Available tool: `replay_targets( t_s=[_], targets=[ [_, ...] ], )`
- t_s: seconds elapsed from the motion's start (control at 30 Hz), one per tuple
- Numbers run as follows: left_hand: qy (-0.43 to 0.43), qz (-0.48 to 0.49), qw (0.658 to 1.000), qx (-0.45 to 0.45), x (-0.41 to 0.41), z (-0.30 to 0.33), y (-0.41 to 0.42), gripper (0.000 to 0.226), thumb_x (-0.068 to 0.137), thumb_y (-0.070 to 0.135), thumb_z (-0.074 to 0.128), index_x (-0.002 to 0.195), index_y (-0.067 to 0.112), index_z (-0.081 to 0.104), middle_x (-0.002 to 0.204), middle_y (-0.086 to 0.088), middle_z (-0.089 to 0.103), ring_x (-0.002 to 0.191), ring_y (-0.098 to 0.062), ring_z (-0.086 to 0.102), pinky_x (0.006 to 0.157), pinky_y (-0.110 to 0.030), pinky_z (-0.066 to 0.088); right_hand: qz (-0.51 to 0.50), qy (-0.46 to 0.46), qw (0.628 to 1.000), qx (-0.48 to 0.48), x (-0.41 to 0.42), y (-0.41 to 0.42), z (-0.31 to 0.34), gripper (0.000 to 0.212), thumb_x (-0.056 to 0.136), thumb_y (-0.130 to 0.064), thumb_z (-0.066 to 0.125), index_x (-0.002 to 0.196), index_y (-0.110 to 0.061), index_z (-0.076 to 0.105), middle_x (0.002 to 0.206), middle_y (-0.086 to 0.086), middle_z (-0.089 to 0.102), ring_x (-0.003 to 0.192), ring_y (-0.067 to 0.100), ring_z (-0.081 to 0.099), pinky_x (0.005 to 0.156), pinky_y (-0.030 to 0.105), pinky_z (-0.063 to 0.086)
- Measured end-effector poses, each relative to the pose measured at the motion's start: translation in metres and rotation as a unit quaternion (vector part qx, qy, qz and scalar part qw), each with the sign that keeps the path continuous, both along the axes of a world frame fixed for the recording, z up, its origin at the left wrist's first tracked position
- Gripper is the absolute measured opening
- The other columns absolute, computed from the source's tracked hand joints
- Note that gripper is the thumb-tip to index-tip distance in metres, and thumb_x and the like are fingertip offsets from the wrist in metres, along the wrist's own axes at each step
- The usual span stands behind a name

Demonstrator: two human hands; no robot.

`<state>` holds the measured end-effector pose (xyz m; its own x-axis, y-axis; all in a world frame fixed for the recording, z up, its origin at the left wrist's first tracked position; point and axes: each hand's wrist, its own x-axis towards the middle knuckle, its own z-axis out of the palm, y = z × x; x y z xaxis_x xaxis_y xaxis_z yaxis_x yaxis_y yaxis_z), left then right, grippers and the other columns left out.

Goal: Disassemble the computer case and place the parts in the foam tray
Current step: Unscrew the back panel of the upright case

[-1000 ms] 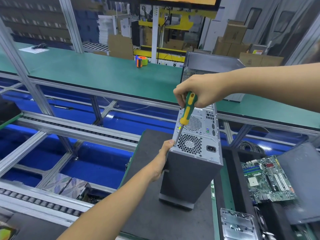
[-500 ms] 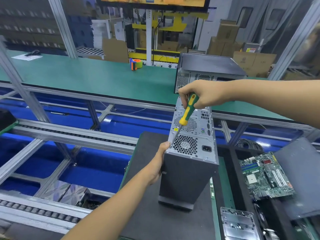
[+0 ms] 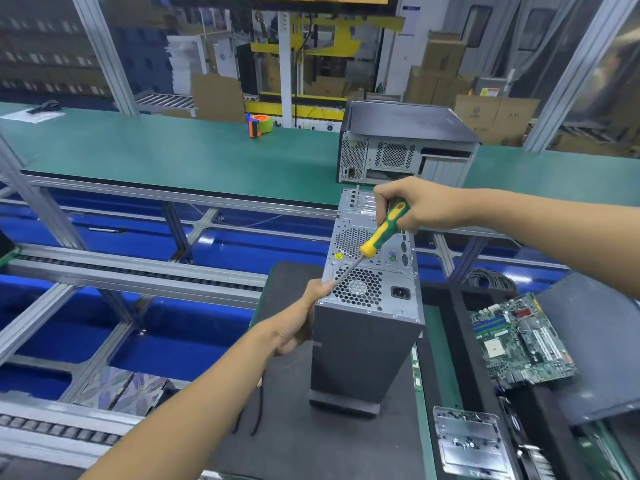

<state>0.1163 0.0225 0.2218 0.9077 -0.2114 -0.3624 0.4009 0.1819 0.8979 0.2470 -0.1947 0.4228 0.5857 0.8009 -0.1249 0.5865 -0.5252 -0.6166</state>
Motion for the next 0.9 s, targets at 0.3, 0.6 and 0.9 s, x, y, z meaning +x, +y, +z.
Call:
replay_targets(
  t_s=[0.3, 0.6, 0.9],
  targets=[
    [-0.01, -0.006, 1.0, -0.014, 0.002, -0.001, 0.002, 0.076, 0.081, 0.067, 0.059, 0.143, 0.028, 0.043, 0.137, -0.012, 0.065, 0.128, -0.031, 0.061, 0.107, -0.056, 0.049, -0.035, -0.025, 0.998, 0.039, 0.009, -0.009, 0.012, 0.026, 0.058, -0.003, 0.053, 0.082, -0.01, 0.061, 0.071, -0.005, 0.064, 0.059, 0.012, 0.056, 0.051, 0.021, 0.044],
    [-0.016, -0.007, 0.999, -0.041, 0.0, 0.0, 0.003, 0.084, 0.081, 0.066, 0.059, 0.149, 0.02, 0.04, 0.136, -0.005, 0.067, 0.116, -0.019, 0.069, 0.088, -0.039, 0.057, -0.134, 0.033, 0.978, 0.154, 0.008, -0.013, -0.042, 0.034, 0.073, 0.025, 0.051, 0.086, -0.006, 0.058, 0.084, 0.026, 0.064, 0.069, 0.022, 0.063, 0.055, 0.025, 0.05],
    [-0.033, -0.021, 0.998, -0.048, -0.006, 0.006, 0.003, 0.059, 0.099, 0.07, 0.029, 0.143, 0.041, 0.056, 0.146, -0.002, 0.06, 0.134, -0.022, 0.058, 0.109, -0.048, 0.043, -0.217, 0.137, 0.925, 0.281, -0.013, 0.046, -0.097, 0.026, 0.087, 0.018, 0.046, 0.092, -0.007, 0.052, 0.084, 0.021, 0.066, 0.061, 0.023, 0.069, 0.054, 0.029, 0.05]
  ],
)
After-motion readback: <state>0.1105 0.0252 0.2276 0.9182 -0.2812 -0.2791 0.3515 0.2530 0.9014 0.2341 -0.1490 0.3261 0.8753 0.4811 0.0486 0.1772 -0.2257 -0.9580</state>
